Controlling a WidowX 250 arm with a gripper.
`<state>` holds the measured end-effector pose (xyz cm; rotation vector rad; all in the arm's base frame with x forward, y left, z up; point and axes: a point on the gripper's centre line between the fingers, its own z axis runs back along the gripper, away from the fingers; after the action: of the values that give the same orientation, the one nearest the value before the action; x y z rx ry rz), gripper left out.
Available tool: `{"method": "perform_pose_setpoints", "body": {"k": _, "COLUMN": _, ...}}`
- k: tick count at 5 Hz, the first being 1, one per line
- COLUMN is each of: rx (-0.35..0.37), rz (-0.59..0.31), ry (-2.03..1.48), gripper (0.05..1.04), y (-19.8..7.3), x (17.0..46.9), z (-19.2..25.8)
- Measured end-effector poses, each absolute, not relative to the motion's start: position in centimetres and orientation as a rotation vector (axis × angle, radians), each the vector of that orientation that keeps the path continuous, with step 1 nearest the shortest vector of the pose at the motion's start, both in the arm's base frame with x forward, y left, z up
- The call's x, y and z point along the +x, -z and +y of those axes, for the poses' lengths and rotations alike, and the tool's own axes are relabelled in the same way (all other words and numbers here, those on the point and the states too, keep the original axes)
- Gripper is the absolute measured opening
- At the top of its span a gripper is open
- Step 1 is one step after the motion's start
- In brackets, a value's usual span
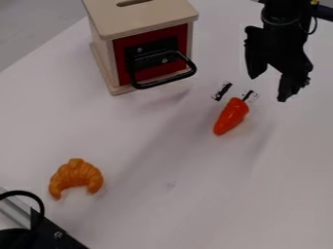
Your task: Move the orange carrot to the middle of the table
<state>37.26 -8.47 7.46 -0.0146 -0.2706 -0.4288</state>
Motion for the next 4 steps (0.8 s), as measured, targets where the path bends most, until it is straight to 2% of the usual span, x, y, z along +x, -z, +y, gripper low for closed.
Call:
{"method": "perform_pose_setpoints", "body": {"k": 2, "rx": -0.028, "rz": -0.187, "ry": 0.403, "gripper": 0.998, "y": -5.4, "x": 35.9, "z": -7.5}}
{"method": "perform_pose_setpoints", "body": {"k": 4, "rx": 0.033, "rz": -0.105, "ry": 0.321, "gripper": 0.998, "y": -5.9, "x": 34.7, "z": -5.3}}
